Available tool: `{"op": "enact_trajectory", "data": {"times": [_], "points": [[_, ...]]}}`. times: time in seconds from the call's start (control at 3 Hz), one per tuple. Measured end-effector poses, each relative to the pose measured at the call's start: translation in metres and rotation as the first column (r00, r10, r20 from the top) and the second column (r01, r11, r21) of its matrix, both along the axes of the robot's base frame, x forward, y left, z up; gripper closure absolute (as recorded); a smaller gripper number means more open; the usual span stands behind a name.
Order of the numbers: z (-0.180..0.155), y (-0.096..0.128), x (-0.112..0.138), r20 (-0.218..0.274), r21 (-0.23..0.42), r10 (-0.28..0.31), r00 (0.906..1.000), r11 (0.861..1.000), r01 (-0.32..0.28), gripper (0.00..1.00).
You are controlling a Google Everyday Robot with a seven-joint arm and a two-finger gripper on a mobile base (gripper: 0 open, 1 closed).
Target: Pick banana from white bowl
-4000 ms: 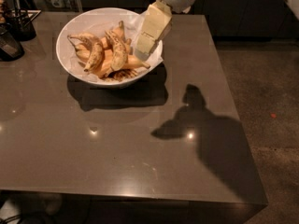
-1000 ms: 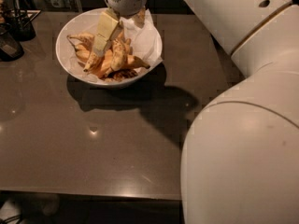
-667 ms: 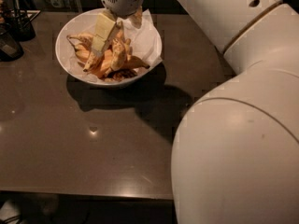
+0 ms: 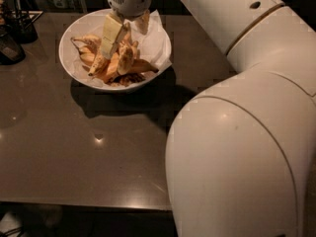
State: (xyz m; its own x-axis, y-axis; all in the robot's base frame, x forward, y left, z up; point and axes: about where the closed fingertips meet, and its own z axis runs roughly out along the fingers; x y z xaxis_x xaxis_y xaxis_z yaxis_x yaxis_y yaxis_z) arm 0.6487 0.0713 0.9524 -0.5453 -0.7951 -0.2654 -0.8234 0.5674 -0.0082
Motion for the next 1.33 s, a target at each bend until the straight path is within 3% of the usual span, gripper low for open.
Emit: {"op": "enact_trajectory", "data": {"times": [1.0,1.33], "points": [[-0.021,0.01,0.023,-0.04,-0.008,-0.016,0.9991,1.0,0.016,0.26],[-0.029,0.012,0.028,-0.049,-0.021,-0.018,0.9986,1.0,0.017,0.45]]}}
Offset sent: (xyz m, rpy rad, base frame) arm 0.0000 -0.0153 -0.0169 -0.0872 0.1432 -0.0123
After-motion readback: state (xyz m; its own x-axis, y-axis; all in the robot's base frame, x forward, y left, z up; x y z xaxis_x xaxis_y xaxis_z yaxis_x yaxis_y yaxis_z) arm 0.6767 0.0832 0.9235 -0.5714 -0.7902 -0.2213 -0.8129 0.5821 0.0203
